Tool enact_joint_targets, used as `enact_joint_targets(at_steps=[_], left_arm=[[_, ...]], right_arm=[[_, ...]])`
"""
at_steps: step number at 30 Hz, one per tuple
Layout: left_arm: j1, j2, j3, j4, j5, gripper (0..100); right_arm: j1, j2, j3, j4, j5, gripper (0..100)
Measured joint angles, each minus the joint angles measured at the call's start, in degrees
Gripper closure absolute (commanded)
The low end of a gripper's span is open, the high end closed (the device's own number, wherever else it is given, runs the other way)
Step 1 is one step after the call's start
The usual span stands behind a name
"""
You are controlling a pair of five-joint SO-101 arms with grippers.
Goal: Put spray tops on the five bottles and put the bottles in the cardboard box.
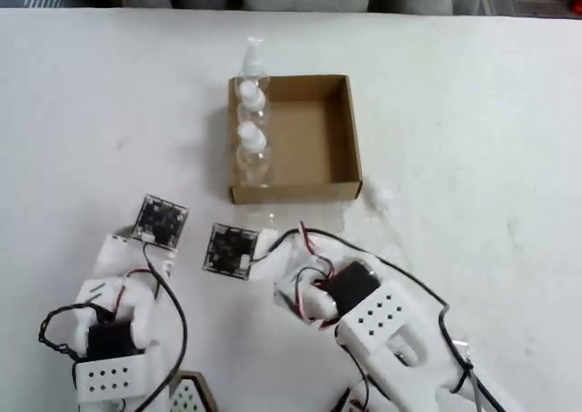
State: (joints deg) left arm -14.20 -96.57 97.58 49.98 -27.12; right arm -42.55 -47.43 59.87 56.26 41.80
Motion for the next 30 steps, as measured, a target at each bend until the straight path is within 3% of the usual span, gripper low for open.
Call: enact_joint_targets(at_steps=[6, 23, 28, 30], left_arm=[[0.00, 0.00, 0.00, -0.09, 0.00, 97], [0.00, 0.00, 0.00, 0.35, -0.09, 97], [0.00, 0.00, 0.00, 0.35, -0.09, 97], [0.00, 0.00, 0.00, 0.35, -0.09, 97]], right_arm=[[-3.52, 0.09, -0.35, 0.00, -2.90, 98.5], [-3.78, 0.26, -1.05, 3.60, -4.40, 97.7], [-2.90, 0.62, -1.05, 3.60, 4.40, 96.7], [-2.64, 0.79, -1.05, 2.46, 7.38, 91.1]])
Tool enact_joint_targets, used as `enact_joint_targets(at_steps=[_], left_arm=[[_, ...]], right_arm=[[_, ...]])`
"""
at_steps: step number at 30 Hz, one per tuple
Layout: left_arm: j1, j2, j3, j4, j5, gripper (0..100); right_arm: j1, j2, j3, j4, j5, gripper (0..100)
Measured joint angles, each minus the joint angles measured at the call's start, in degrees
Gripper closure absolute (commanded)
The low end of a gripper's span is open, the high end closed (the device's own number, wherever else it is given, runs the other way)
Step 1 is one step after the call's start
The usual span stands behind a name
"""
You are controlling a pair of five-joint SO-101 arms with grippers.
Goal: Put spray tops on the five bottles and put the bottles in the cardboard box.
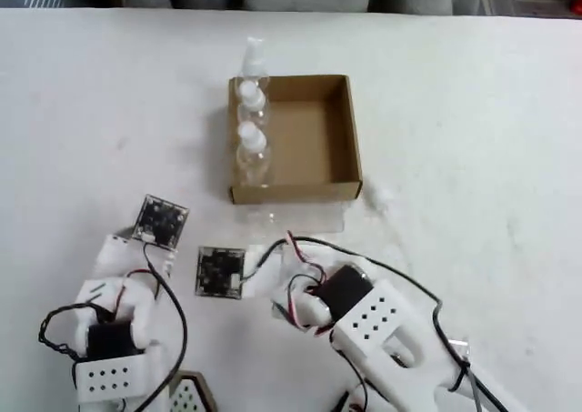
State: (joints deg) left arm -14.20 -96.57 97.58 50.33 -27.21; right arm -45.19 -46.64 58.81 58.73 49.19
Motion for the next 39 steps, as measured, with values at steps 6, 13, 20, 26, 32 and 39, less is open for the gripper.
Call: enact_joint_targets(at_steps=[6, 13, 20, 26, 32, 39], left_arm=[[0.00, 0.00, 0.00, 0.00, 0.00, 97], [0.00, 0.00, 0.00, 0.00, 0.00, 97], [0.00, 0.00, 0.00, 0.00, 0.00, 97], [0.00, 0.00, 0.00, 0.00, 0.00, 97], [0.00, 0.00, 0.00, 0.00, 0.00, 97], [0.00, 0.00, 0.00, 0.00, 0.00, 97]], right_arm=[[3.60, 3.16, -2.90, -1.14, 7.21, 86.3], [6.24, 16.88, -11.43, -3.69, 10.73, 86.6], [9.58, 26.02, -16.88, -4.92, 12.48, 80.0], [10.11, 29.36, -17.67, -5.63, 14.51, 79.7], [10.11, 31.65, -17.67, -7.74, 14.68, 79.7], [12.13, 35.96, -18.11, -11.69, 14.77, 79.7]])
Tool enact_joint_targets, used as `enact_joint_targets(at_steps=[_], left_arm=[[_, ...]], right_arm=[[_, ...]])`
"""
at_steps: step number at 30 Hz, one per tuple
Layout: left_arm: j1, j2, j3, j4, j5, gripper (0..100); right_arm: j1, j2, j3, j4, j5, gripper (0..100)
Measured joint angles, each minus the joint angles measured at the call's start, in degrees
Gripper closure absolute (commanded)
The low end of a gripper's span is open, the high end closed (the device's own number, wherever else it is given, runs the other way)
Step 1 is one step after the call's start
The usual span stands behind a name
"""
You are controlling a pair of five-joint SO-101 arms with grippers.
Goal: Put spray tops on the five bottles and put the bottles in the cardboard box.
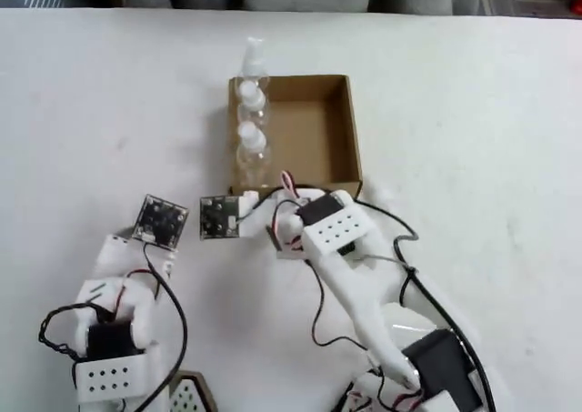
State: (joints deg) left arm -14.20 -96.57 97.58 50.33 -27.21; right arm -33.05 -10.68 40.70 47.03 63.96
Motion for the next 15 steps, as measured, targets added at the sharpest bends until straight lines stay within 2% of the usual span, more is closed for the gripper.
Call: enact_joint_targets(at_steps=[5, 9, 15], left_arm=[[0.00, 0.00, 0.00, 0.00, 0.00, 97], [0.00, 0.00, 0.00, 0.00, 0.00, 97], [0.00, 0.00, 0.00, 0.00, 0.00, 97]], right_arm=[[0.26, 3.78, -1.85, -0.53, 0.00, 79.4], [0.26, 5.80, -2.29, -0.53, 0.00, 74.6], [-1.49, 6.51, -2.11, 1.14, 0.09, 77.6]])
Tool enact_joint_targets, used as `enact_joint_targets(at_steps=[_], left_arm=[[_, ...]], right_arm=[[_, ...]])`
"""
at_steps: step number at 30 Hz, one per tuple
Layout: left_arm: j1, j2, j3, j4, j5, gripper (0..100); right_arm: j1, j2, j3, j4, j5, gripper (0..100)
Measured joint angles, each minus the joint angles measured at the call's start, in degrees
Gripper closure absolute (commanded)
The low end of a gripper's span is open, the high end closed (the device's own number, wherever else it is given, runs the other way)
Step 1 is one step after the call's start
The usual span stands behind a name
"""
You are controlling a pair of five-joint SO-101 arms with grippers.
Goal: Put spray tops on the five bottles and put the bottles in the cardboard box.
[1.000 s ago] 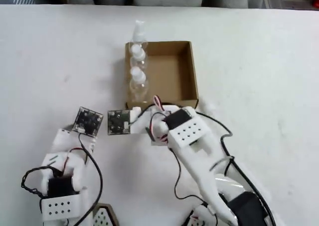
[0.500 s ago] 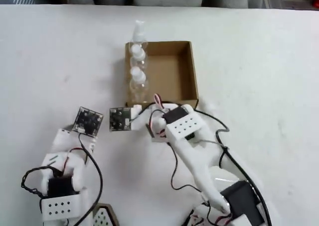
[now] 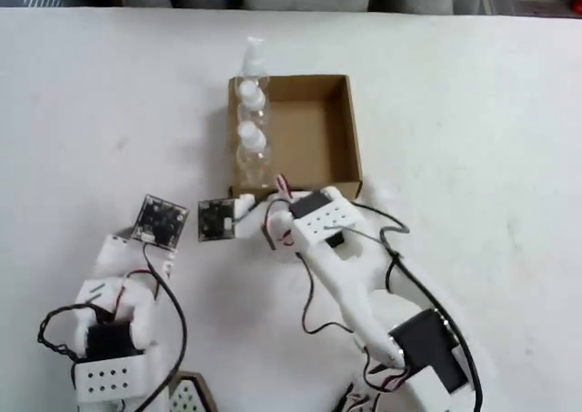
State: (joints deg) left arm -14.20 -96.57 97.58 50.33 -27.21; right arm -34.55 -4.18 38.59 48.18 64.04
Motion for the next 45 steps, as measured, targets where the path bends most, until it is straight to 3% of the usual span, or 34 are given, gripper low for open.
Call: enact_joint_targets(at_steps=[8, 12, 24, 27, 31, 40, 45], left_arm=[[0.00, 0.00, 0.00, 0.00, 0.00, 97], [0.00, 0.00, 0.00, 0.00, 0.00, 97], [0.00, 0.00, 0.00, 0.00, -3.69, 97], [0.00, 0.00, 0.00, 0.00, -3.69, 97], [0.00, 0.00, 0.00, 0.00, -3.69, 97], [0.00, 0.00, 0.00, 0.00, -3.69, 97], [0.00, 0.00, 0.00, 0.00, -3.69, 97]], right_arm=[[-0.53, 0.18, 0.18, 0.44, 1.14, 77.4], [-0.62, 0.18, 0.70, 0.97, 2.02, 72.1], [-1.58, 0.62, 1.23, 5.45, 5.71, 74.2], [-1.58, 0.62, 1.23, 7.03, 7.91, 80.9], [-1.58, 0.62, 1.23, 7.03, 8.44, 97.9], [-1.49, 0.09, 1.23, 7.47, 8.44, 98.2], [0.62, -8.09, 1.32, 8.18, 1.05, 98.2]])
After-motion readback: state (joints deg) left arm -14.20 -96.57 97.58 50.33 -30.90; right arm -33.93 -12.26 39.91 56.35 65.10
